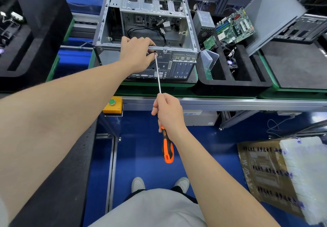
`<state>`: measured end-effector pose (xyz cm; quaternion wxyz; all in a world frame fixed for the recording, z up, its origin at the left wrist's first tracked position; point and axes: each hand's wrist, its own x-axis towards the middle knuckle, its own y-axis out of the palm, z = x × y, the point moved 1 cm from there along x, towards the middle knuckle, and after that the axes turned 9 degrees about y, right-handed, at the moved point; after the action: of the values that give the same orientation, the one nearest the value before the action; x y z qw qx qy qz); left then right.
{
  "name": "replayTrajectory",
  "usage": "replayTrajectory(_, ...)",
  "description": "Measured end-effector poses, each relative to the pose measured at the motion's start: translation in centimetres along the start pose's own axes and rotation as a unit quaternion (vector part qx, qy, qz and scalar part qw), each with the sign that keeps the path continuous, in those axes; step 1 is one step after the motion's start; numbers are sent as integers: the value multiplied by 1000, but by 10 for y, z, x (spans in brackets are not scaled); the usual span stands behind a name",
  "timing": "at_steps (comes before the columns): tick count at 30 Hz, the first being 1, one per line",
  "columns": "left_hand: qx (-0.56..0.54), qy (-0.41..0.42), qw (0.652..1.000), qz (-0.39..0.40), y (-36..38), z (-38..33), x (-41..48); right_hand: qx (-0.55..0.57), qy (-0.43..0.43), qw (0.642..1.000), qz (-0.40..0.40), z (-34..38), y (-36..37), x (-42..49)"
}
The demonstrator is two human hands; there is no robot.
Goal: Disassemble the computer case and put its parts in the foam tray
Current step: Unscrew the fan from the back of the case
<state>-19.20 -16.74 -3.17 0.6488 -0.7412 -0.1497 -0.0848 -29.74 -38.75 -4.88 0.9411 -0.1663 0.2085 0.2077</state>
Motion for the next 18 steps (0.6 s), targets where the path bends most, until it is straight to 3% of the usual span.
replayTrajectory(1, -1, -2, 1000, 0, 0, 0, 0, 12, -5, 1000, 5, 0, 0, -1)
replayTrajectory(3, -7, -8, 1000, 0, 0, 0, 0, 149, 29, 985, 86, 1, 2, -2)
replayTrajectory(5, -11, -11, 1000, 1, 0, -1, 0, 314, 77, 929, 180, 4, 2, -2)
replayTrajectory(7, -10, -13, 1000, 3, -2, -1, 0, 350, 93, 911, 198, 7, 2, -1)
replayTrajectory(9, -10, -17, 1000, 5, -2, -2, 0, 268, 90, 949, 141, 8, 2, -1)
replayTrajectory(12, -12, -22, 1000, 3, -3, -3, 0, 38, 39, 998, -36, 11, 3, -1)
replayTrajectory(15, -14, -25, 1000, 1, -4, -4, -1, -233, -50, 955, -175, 15, 1, 2)
replayTrajectory(18, -16, -29, 999, -2, -4, -6, -1, -340, -61, 915, -210, 15, -4, 5)
